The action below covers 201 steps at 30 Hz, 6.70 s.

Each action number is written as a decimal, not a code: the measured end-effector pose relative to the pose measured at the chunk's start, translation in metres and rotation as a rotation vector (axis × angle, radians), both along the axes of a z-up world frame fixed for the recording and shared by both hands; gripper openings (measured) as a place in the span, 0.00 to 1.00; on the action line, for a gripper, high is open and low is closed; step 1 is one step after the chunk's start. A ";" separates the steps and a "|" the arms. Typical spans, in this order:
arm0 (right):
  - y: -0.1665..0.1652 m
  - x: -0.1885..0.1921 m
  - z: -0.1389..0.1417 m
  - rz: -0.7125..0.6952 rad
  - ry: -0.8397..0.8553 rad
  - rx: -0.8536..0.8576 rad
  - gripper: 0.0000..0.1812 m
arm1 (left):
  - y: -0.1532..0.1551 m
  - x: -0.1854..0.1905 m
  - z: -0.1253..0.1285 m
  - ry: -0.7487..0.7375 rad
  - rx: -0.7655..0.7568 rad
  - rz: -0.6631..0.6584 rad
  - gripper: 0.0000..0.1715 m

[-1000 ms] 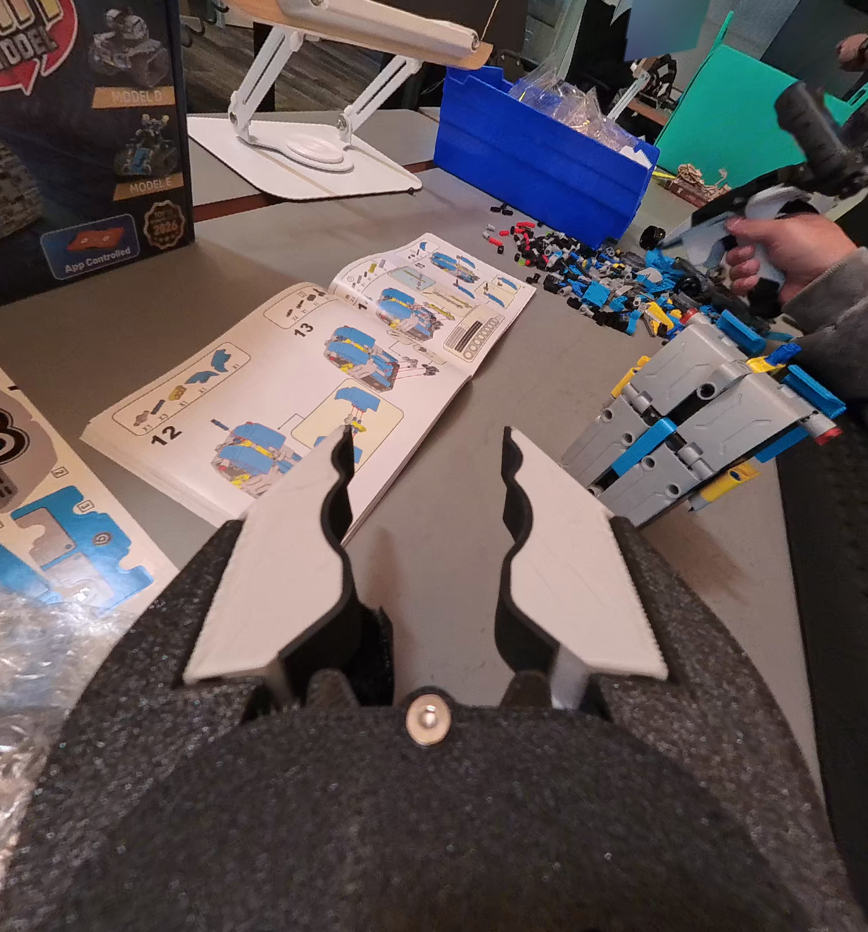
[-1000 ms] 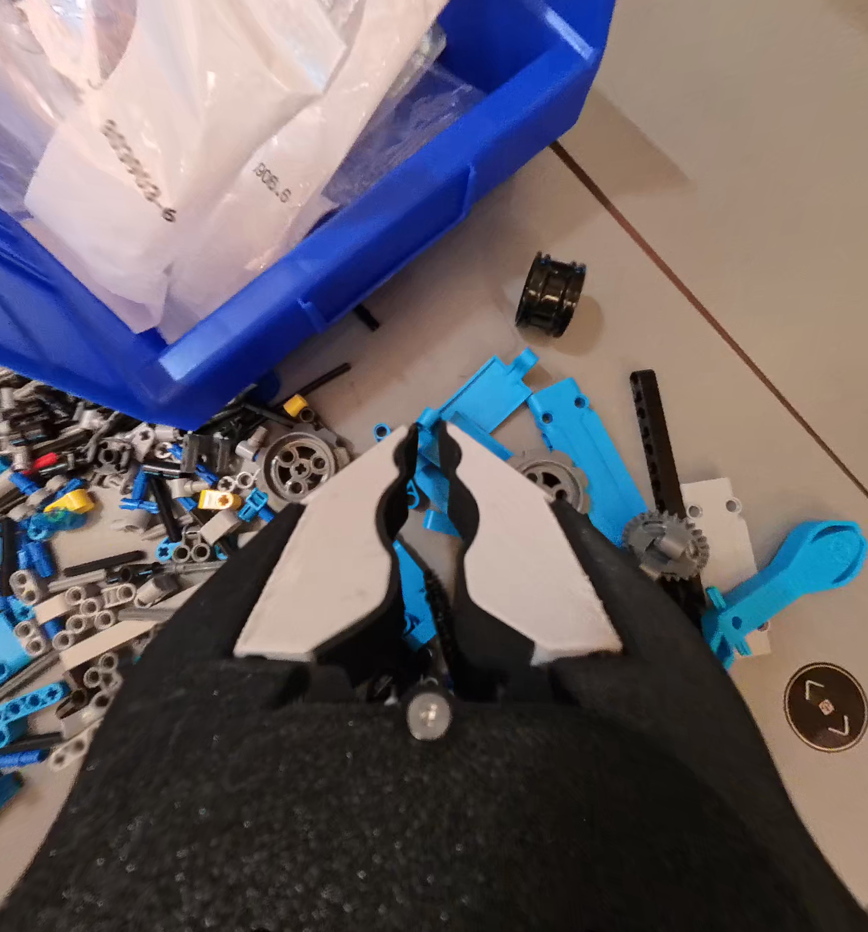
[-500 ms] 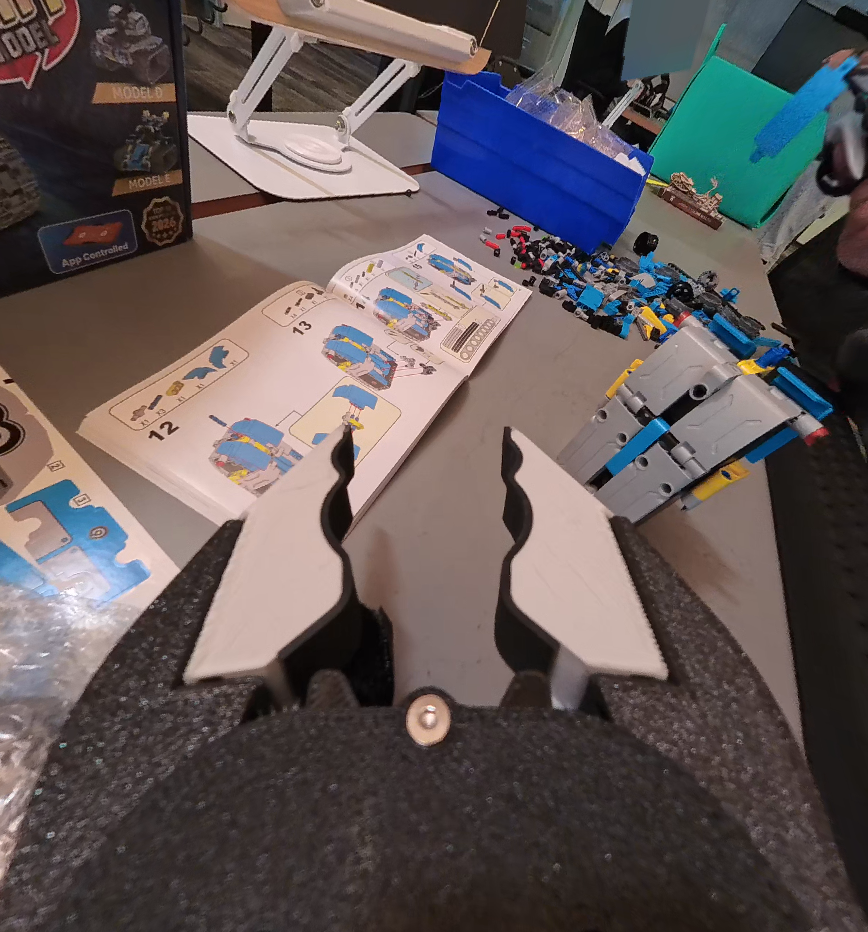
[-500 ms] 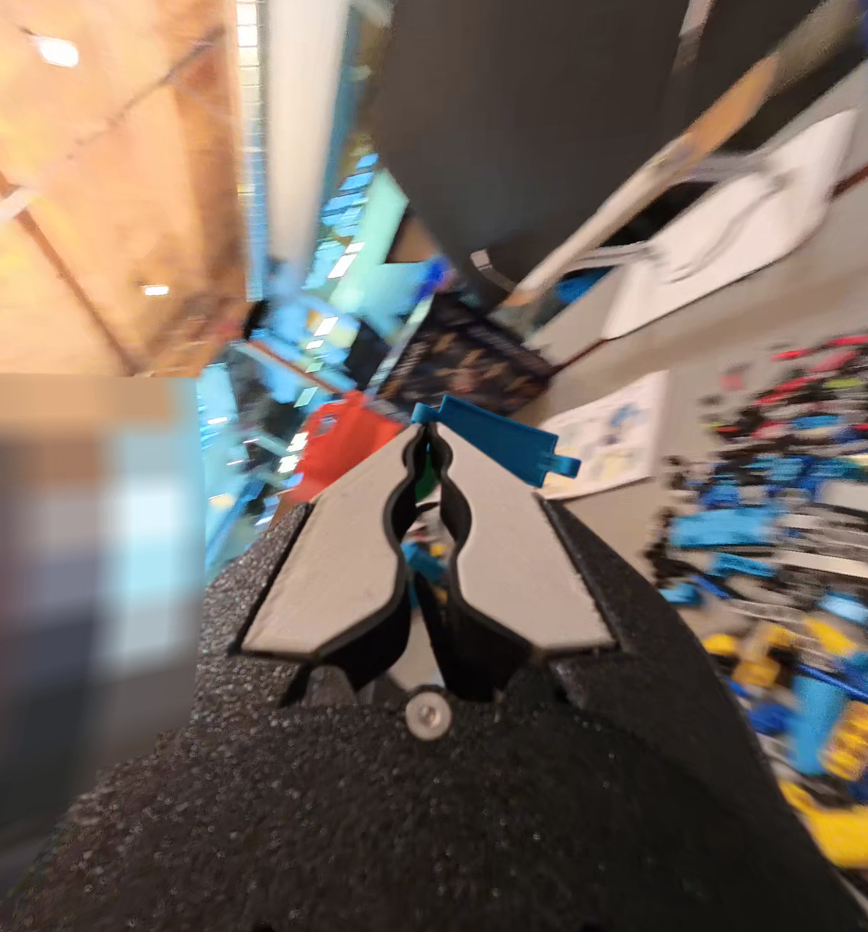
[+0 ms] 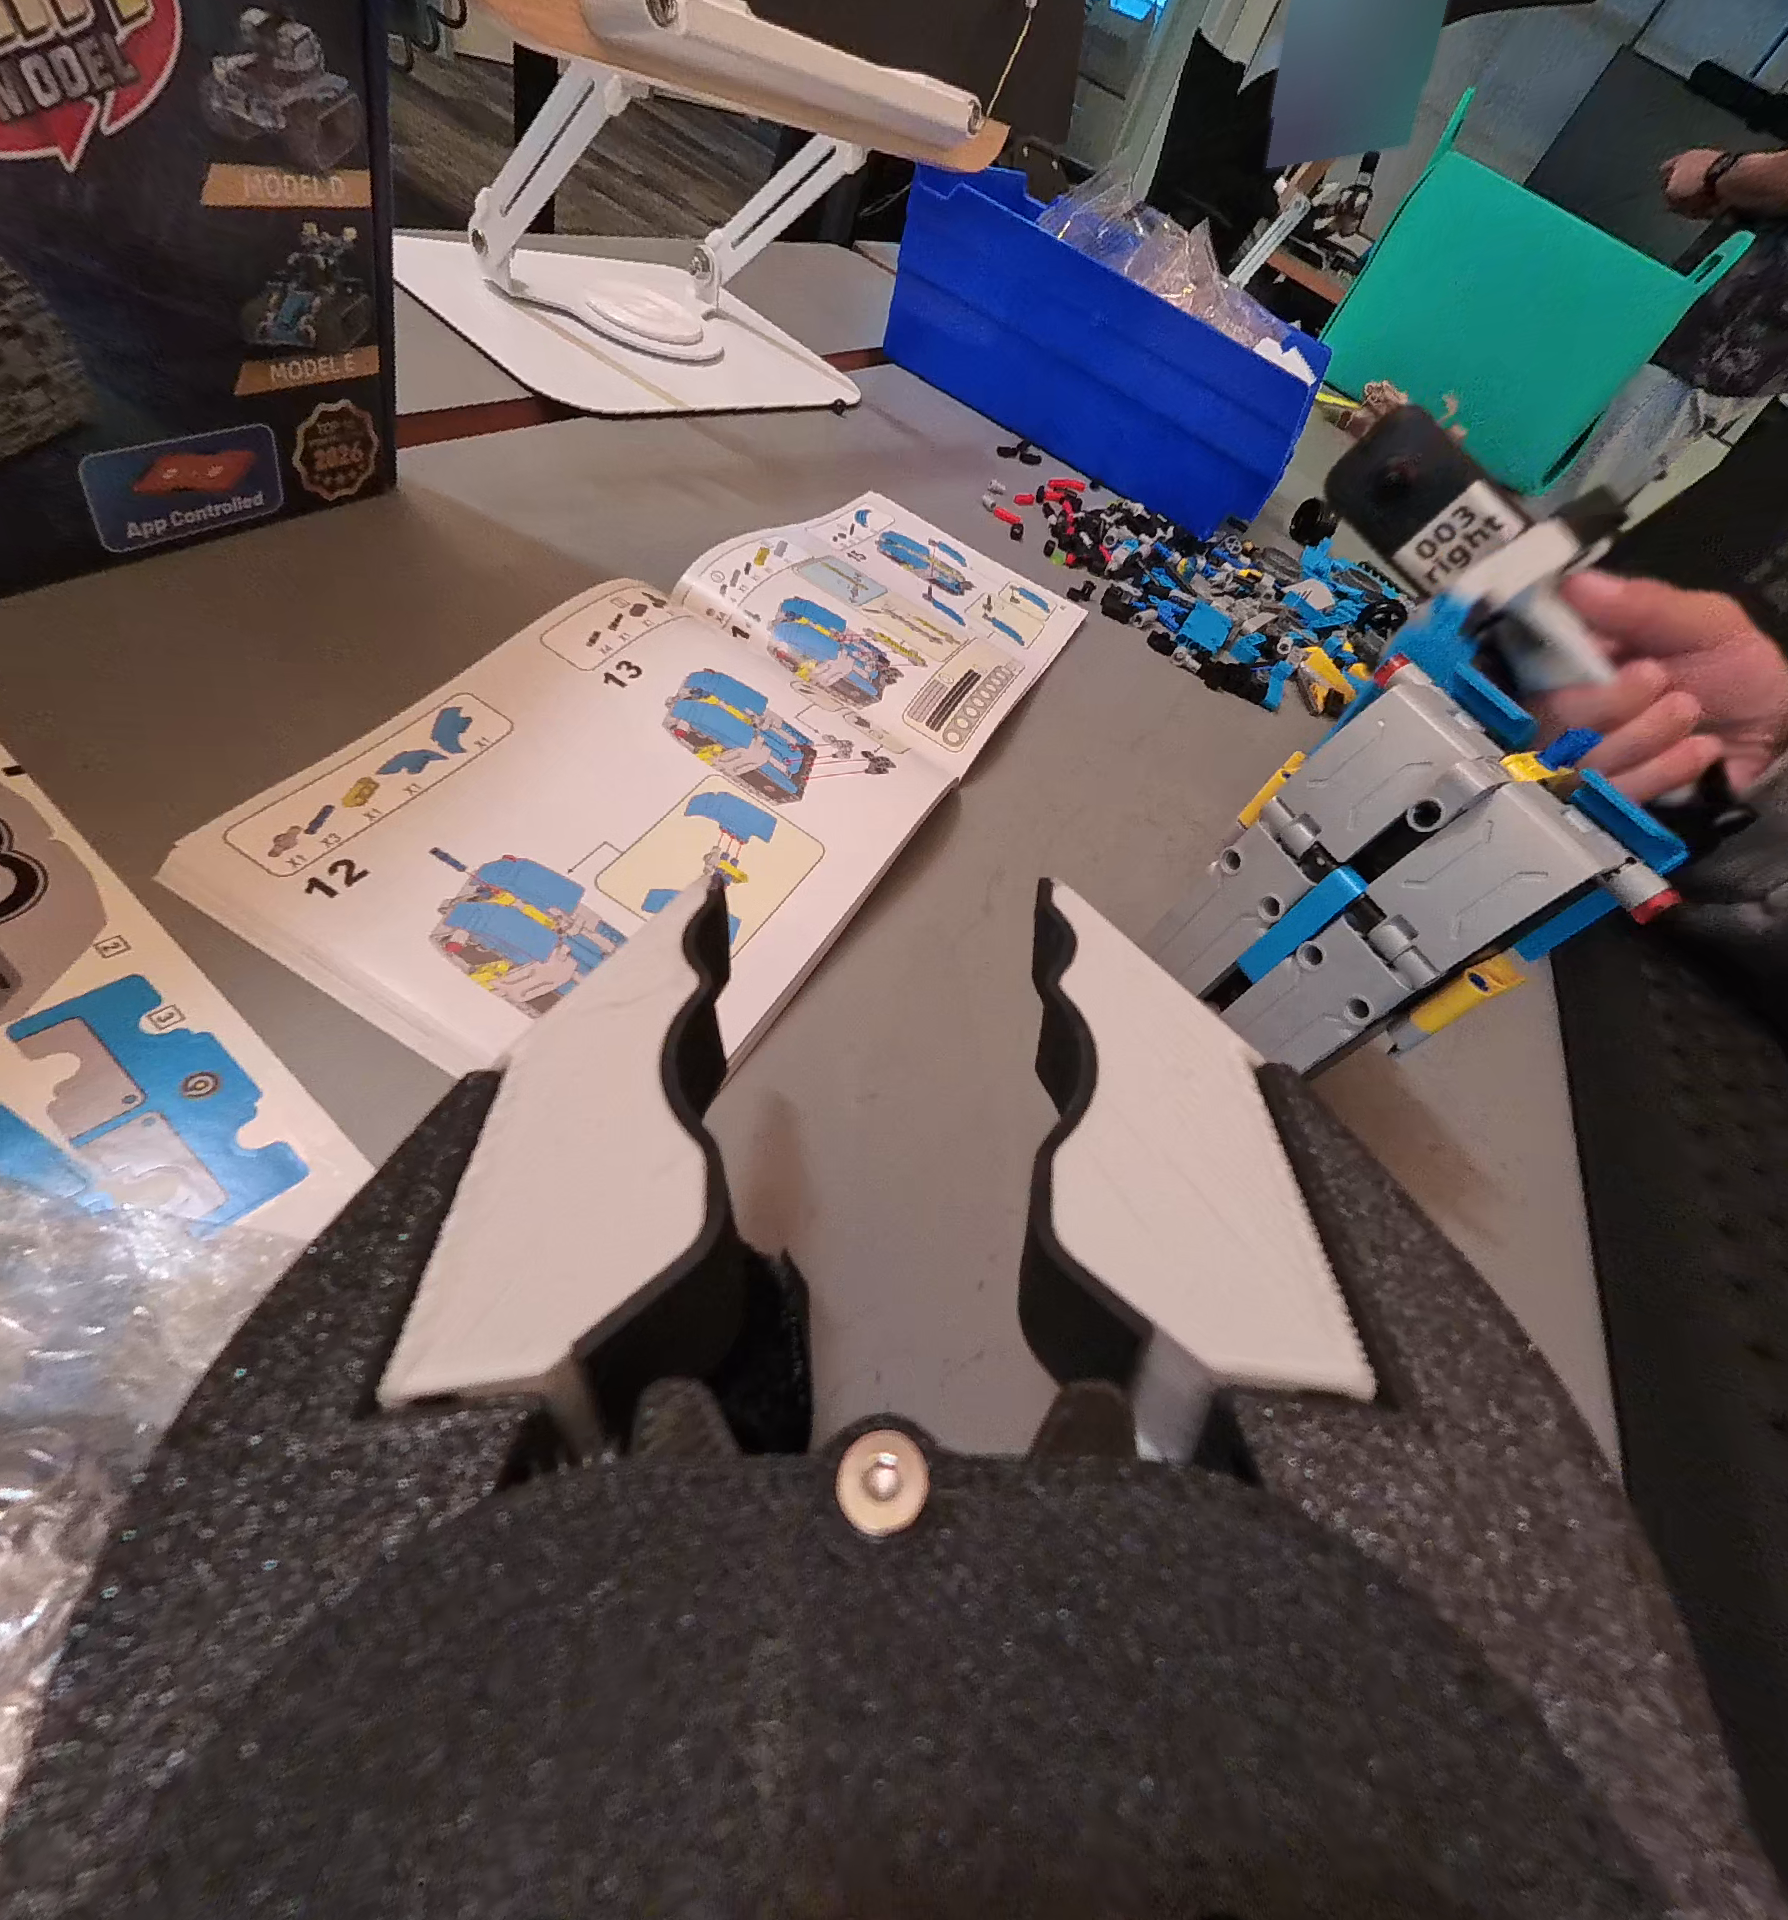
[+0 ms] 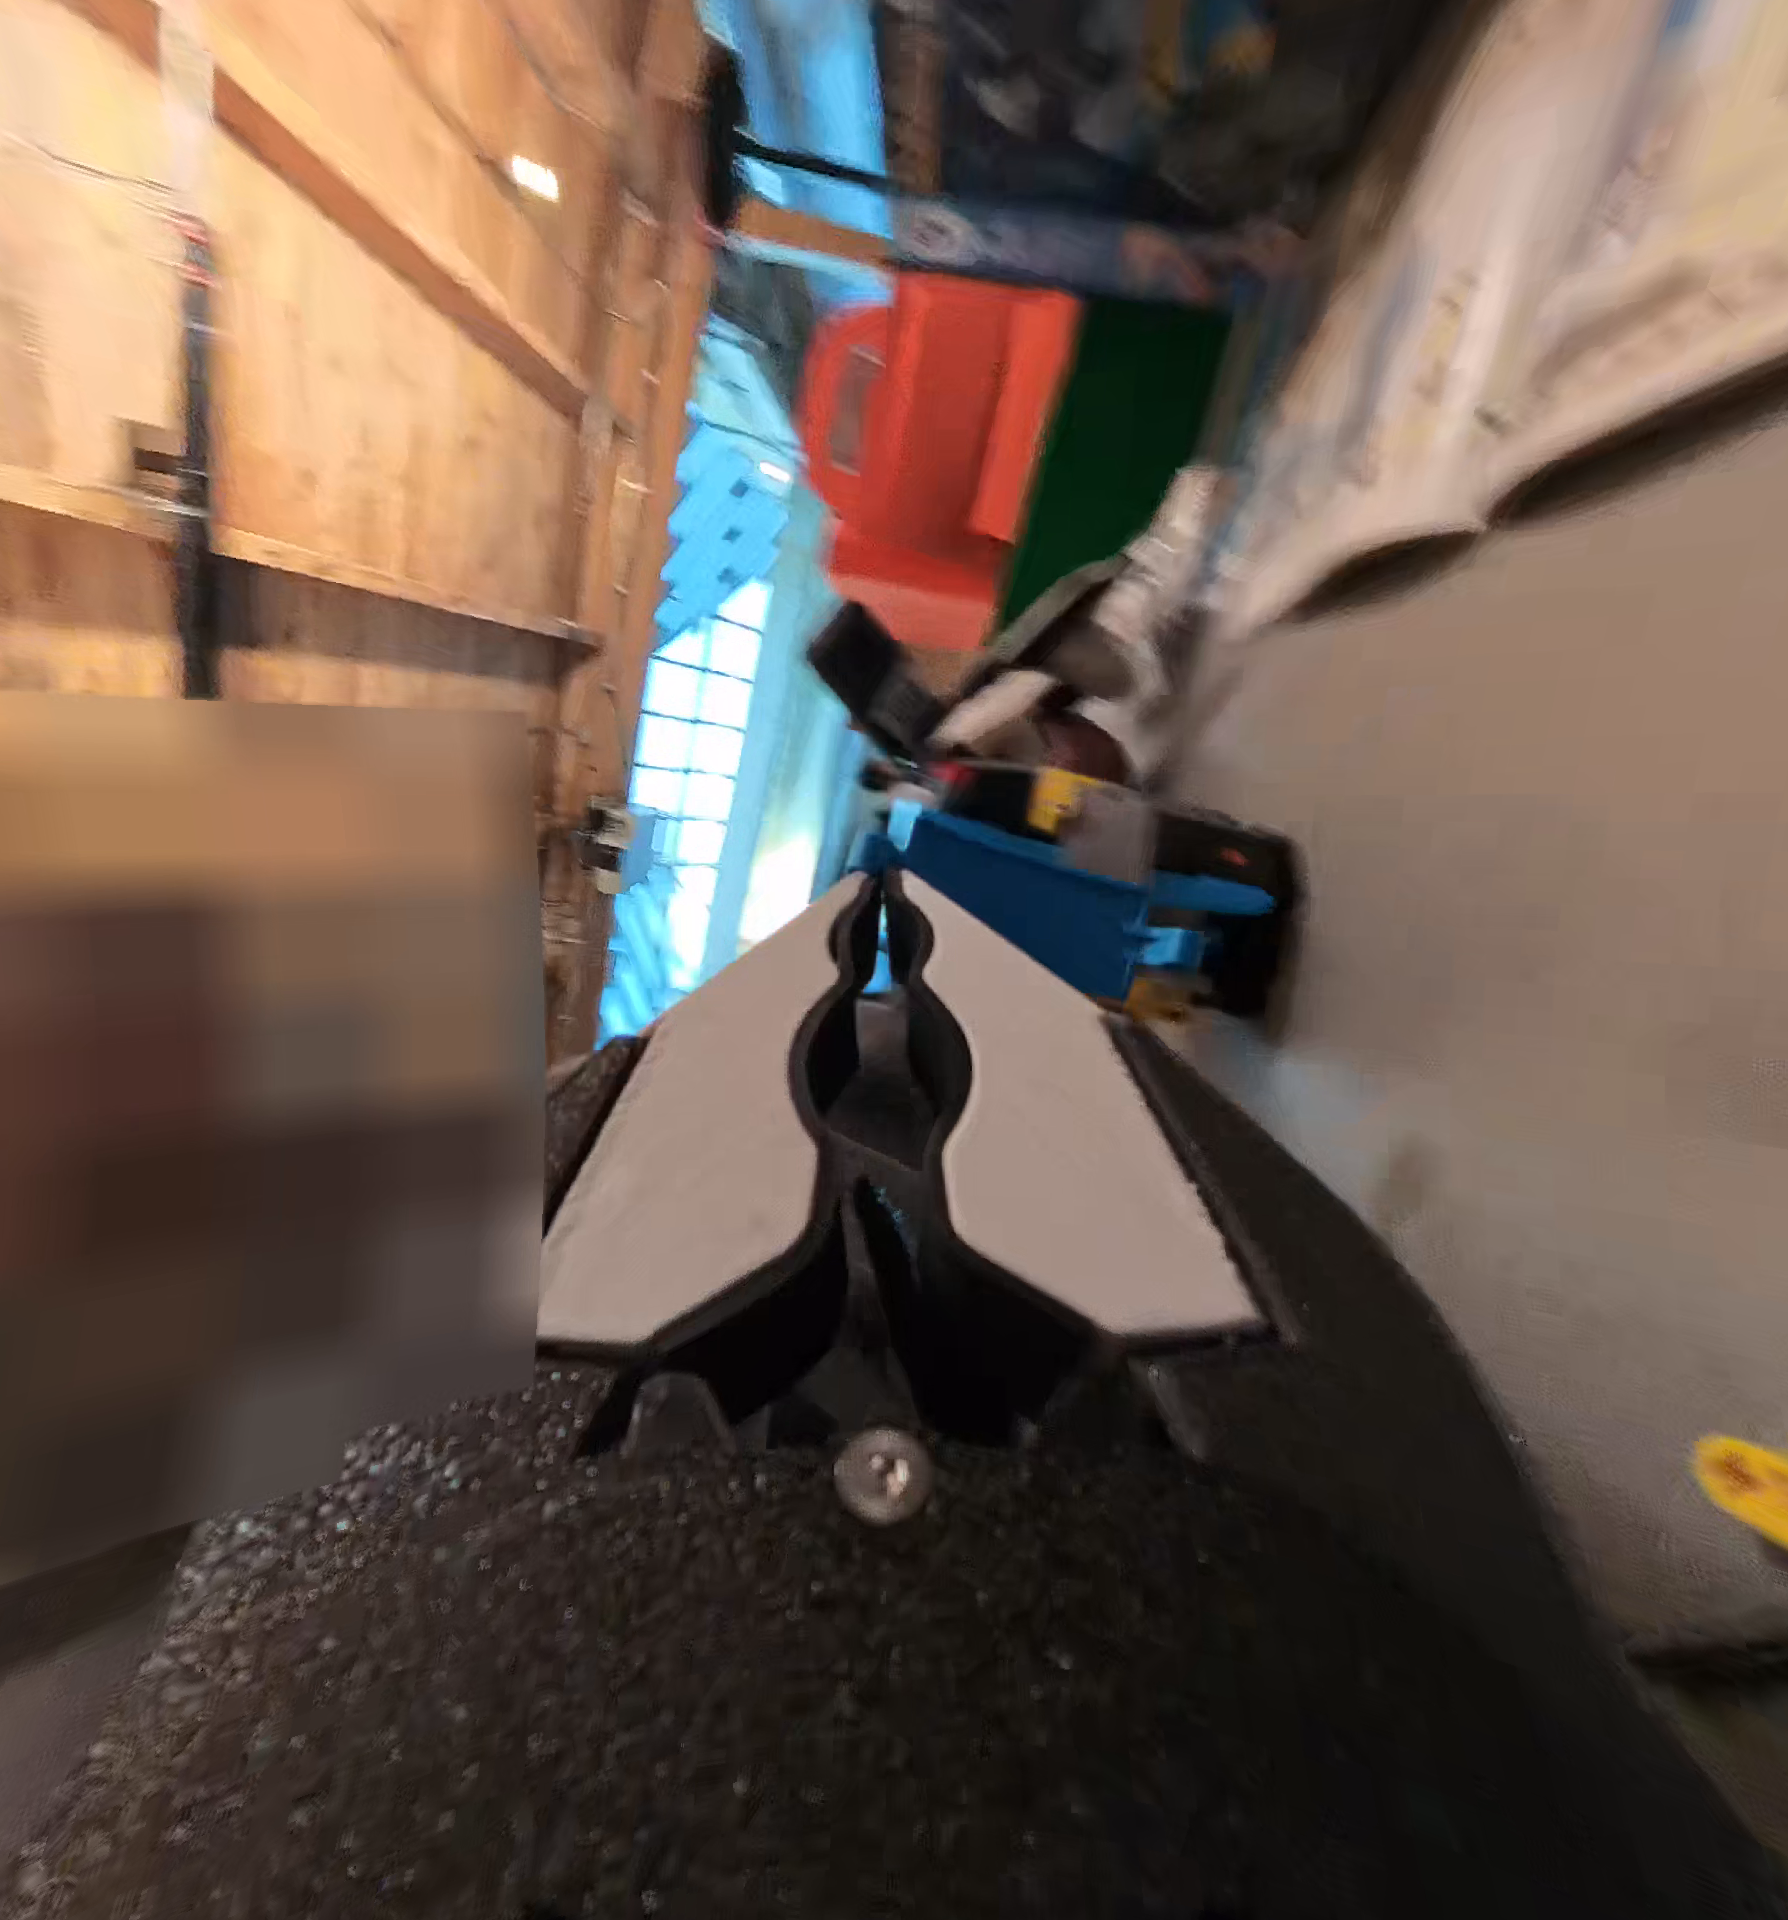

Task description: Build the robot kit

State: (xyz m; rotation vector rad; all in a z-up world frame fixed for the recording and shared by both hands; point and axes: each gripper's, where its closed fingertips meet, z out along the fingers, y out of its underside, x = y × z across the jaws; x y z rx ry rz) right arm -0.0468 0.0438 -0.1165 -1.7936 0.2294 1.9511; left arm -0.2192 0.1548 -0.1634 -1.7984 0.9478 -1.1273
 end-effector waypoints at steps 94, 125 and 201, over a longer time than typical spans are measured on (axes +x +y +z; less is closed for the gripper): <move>0.028 0.060 -0.089 0.023 -1.301 0.250 0.04 | -0.006 0.000 -0.004 0.004 -0.051 -0.043 0.34; -0.026 0.171 -0.075 -0.271 -1.671 0.263 0.18 | -0.007 0.001 -0.005 0.008 -0.063 -0.051 0.34; -0.100 0.127 -0.104 -0.310 -1.408 0.084 0.16 | -0.014 0.004 0.006 0.039 0.169 -0.044 0.34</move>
